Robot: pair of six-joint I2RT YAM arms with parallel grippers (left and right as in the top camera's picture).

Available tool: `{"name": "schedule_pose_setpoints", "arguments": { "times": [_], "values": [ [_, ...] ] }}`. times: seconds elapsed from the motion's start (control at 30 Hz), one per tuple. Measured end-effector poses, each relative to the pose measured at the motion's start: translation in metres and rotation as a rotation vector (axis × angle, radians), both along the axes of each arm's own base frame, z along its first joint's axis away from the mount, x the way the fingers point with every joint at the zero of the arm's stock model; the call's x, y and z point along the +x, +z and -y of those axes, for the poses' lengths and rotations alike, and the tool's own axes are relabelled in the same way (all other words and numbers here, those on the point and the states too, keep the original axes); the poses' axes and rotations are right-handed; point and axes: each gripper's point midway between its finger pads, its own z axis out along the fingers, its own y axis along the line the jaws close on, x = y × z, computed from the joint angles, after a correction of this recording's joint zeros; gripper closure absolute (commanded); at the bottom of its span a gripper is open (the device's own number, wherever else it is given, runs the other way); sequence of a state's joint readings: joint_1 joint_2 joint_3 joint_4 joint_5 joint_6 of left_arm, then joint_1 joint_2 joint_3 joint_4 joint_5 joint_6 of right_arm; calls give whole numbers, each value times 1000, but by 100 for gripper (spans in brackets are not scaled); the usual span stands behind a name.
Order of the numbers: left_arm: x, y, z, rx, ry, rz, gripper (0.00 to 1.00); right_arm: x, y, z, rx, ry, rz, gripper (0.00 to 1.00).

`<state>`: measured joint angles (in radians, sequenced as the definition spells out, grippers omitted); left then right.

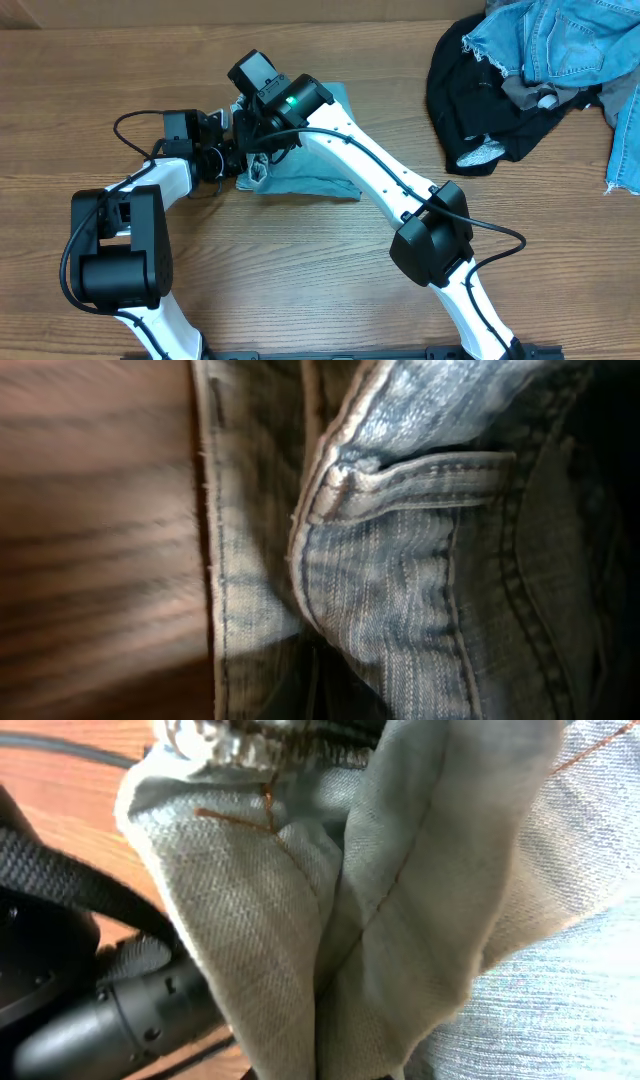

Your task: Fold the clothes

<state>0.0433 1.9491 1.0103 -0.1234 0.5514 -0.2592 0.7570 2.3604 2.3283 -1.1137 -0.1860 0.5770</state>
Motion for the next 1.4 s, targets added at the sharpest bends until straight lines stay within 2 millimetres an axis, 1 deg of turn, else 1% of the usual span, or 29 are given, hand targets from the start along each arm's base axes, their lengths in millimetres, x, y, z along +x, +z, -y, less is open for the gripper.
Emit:
{"name": "schedule_pose_setpoints", "arguments": {
  "times": [0.07,0.13,0.17,0.2,0.23,0.27,0.3,0.33,0.4,0.43,0.5,0.53,0.57,0.6,0.63,0.67,0.7,0.73,0.77,0.8,0.83,0.87,0.9,0.93,1.0,1.17,1.27,1.33,1.4],
  "values": [
    [-7,1,3,-33,-12,-26,96,5,1,1,-8,-12,26,96],
    [-17,10,-1,-44,-1,-63,89,9,2,1,-10,-19,41,96],
    [-18,18,-4,-41,5,-55,82,9,1,2,-13,-21,44,96],
    [-18,39,-10,-27,20,-19,77,10,2,2,-13,-22,46,96],
    [-16,63,-16,-13,31,39,76,10,1,2,-15,-23,45,96],
    [-15,79,-20,3,36,78,77,10,1,2,-16,-23,45,75],
    [-20,115,-27,34,52,153,78,10,1,2,-17,-23,46,25],
    [-23,133,-31,49,65,194,79,10,1,2,-16,-30,43,0],
    [-32,158,-36,68,84,238,79,10,4,-1,1,-13,50,0],
    [-44,189,-43,92,111,305,78,10,5,-4,16,-2,52,0],
    [-60,210,-50,126,145,336,77,10,16,-18,93,52,65,0],
    [-69,220,-53,145,162,350,74,10,25,-25,139,79,67,0],
    [-77,231,-55,164,177,380,69,13,36,-27,176,96,73,0],
    [-84,242,-57,178,187,409,60,18,48,-22,196,104,83,0],
    [-87,245,-58,185,194,417,47,25,60,-8,197,92,94,0],
    [-88,246,-58,193,196,420,30,35,75,18,170,50,100,0],
    [-86,244,-58,197,192,416,24,44,87,48,134,-4,112,0],
    [-81,239,-57,200,180,410,12,53,104,87,86,-77,128,0],
    [-72,233,-53,192,160,405,9,60,120,126,45,-153,144,8],
    [-64,225,-48,187,129,404,9,61,128,152,16,-199,145,42],
    [-53,218,-41,163,93,407,10,61,137,184,-19,-257,141,85],
    [-40,209,-32,131,52,414,16,59,144,215,-56,-312,135,96],
    [-29,195,-22,89,6,402,23,58,146,237,-82,-353,126,96],
    [-23,183,-14,54,-28,387,31,61,144,248,-96,-377,121,96],
    [-7,168,5,6,-109,416,44,63,127,259,-128,-398,83,96],
    [13,127,66,-10,-238,443,46,63,70,260,-193,-372,-24,96],
    [22,104,88,-1,-254,430,55,60,44,257,-203,-352,-69,96],
    [26,78,88,21,-228,370,59,57,31,255,-204,-340,-99,96],
    [30,52,76,78,-162,301,60,52,22,254,-204,-332,-128,96]
  ]
}}
